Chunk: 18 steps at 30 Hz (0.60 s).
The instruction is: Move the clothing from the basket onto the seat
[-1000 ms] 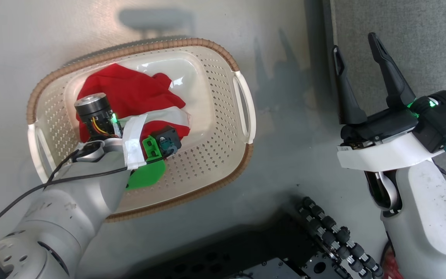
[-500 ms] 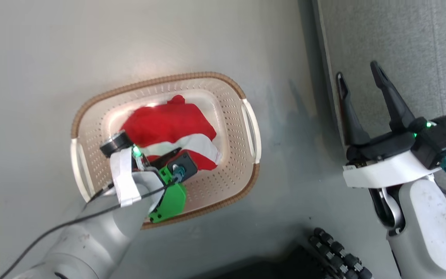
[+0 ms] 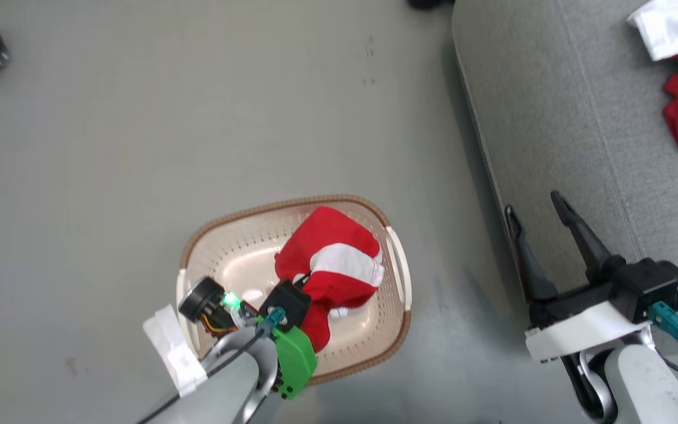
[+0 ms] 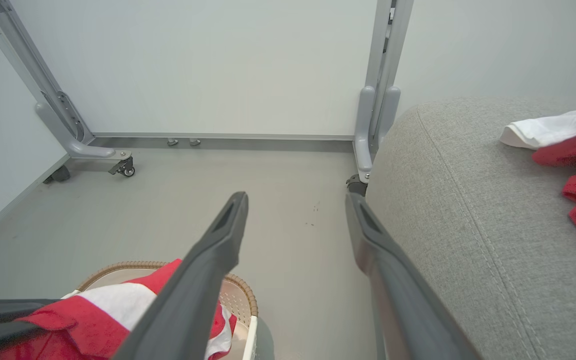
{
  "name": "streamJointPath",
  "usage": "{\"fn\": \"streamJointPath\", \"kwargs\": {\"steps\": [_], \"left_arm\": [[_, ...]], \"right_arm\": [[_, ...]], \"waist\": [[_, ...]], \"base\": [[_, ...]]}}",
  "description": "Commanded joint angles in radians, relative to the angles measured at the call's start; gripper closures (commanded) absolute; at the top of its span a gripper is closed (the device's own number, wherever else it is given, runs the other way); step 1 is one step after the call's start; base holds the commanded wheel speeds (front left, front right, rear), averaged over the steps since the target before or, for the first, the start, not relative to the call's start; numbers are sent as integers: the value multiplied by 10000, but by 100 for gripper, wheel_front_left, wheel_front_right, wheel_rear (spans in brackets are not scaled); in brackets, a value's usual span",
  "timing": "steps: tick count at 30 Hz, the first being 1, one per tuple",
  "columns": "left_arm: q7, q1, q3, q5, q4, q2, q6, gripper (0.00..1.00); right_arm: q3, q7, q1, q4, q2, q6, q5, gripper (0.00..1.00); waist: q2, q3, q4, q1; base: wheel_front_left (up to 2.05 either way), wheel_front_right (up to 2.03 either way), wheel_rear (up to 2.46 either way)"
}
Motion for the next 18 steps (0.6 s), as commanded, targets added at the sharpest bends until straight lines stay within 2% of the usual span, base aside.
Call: {"fn": "streamJointPath", "kwargs": {"steps": [1, 10, 18], "left_arm": [[-30, 470, 190, -30, -405, 62, 120, 100], [-31, 2519, 1318, -113, -2391, 298, 633, 100], [-32, 3513, 2318, 34, -4001, 275, 1008, 100]], "right_arm": [[7, -17, 326, 81, -104, -16, 63, 0], [200, -15, 1531, 368, -171, -15, 193, 0], [104, -17, 2279, 279, -107, -15, 297, 0]], "waist": [[0, -2048, 633, 1], [0, -4302, 900, 1], [0, -5153, 1103, 1]], "base": [[0, 0, 0], [0, 0, 0], [0, 0, 0]]}}
